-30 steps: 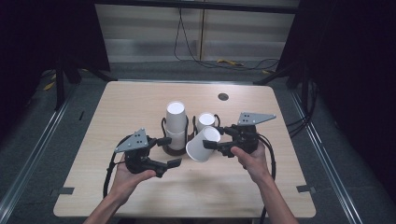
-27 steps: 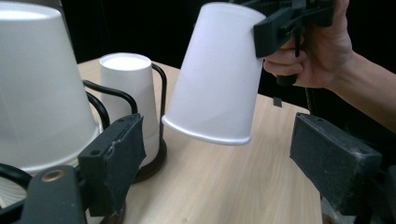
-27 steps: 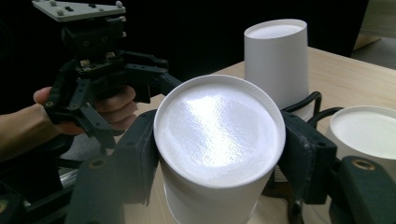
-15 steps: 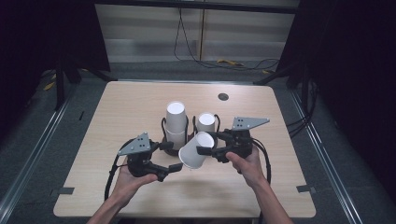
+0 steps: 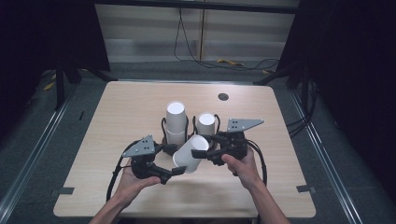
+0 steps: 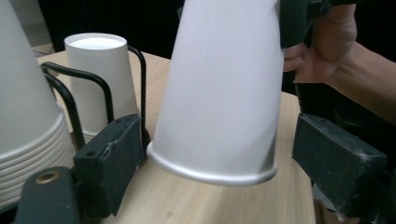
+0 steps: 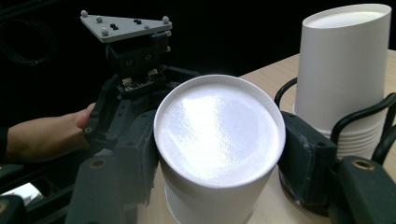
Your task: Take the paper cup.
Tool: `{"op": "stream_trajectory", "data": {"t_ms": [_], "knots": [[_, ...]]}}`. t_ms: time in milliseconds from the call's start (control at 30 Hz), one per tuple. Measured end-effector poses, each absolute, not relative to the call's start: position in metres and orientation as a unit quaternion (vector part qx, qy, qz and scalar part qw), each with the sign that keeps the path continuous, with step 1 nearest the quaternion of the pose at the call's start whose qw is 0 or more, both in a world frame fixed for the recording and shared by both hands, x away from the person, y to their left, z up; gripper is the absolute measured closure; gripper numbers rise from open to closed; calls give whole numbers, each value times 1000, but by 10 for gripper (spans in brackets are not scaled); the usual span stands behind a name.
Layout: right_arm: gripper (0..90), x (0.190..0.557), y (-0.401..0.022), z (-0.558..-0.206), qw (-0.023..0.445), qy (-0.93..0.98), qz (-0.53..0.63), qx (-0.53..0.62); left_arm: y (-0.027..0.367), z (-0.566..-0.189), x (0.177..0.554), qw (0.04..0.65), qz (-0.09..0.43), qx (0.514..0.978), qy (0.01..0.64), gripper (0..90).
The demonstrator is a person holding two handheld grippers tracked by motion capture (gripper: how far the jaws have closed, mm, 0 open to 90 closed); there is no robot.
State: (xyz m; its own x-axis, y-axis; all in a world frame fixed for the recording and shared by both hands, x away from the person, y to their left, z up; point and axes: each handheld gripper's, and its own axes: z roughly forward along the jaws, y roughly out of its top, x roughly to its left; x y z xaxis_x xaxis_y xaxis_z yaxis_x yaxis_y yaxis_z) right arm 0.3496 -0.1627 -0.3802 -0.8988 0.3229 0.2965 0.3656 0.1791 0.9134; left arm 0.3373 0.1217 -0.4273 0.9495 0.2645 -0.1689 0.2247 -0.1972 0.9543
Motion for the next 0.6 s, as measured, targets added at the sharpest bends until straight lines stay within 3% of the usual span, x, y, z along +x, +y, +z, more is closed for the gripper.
{"op": "stream_trajectory", "data": {"t_ms": [600], "knots": [[359,346,-148,-380,22,-776,-596,-204,112,-434,339,613,17,776,146,162]]}}
